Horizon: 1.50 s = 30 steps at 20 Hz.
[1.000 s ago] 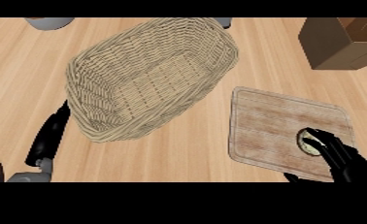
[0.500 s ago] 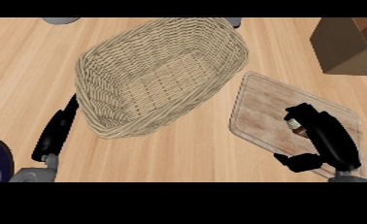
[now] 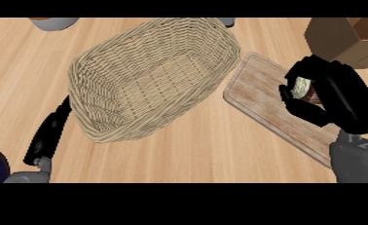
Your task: Pick the cupcake from the cutting board and place it in the basket
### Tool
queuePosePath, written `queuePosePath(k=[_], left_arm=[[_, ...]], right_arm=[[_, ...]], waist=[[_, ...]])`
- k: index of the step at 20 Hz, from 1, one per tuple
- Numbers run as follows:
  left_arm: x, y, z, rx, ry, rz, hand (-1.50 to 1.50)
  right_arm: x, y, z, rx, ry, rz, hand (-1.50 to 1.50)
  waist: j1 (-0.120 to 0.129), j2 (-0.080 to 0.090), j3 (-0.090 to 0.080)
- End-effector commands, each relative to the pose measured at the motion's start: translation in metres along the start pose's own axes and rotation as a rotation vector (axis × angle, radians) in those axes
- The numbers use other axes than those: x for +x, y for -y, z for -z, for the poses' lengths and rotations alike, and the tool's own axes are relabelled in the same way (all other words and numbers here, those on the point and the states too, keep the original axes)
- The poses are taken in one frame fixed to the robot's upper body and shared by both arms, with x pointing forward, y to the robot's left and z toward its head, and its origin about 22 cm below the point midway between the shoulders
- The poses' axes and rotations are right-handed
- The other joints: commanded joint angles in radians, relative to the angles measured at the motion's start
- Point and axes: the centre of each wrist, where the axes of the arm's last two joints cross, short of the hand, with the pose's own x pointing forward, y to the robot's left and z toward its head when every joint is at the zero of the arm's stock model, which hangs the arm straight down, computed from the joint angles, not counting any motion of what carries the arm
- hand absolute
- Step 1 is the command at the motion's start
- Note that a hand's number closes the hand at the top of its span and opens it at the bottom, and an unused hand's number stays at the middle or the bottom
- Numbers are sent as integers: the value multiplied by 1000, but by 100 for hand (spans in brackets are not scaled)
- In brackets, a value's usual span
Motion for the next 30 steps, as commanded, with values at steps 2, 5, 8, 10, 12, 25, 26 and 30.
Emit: queuePosePath(k=[2, 5, 8, 10, 12, 25, 26, 30], left_arm=[[-13, -8, 3, 8, -16, 2, 0], [8, 0, 3, 14, 1, 10, 0], [-12, 0, -4, 13, -16, -12, 0], [0, -8, 1, -8, 10, 7, 0], [-17, 1, -1, 1, -13, 5, 0], [-5, -3, -13, -22, 24, 18, 0], [0, 16, -6, -9, 10, -3, 0], [-18, 13, 0, 5, 13, 10, 0]], right_arm=[[43, 73, 13, -91, 18, 30, 150], [51, 111, 14, -77, 78, 69, 150], [56, 126, 2, -37, 123, 159, 150], [61, 127, 29, -17, 104, 224, 150], [89, 135, 26, -2, 109, 249, 150], [164, 141, 88, 127, 115, 367, 150], [161, 136, 83, 142, 135, 385, 150], [190, 134, 107, 174, 138, 345, 150]], waist=[[-9, 0, 2], [-7, 1, 2], [-7, 0, 2], [1, 3, 3], [-2, 2, 2], [15, 4, 3], [7, 4, 3], [7, 5, 3]])
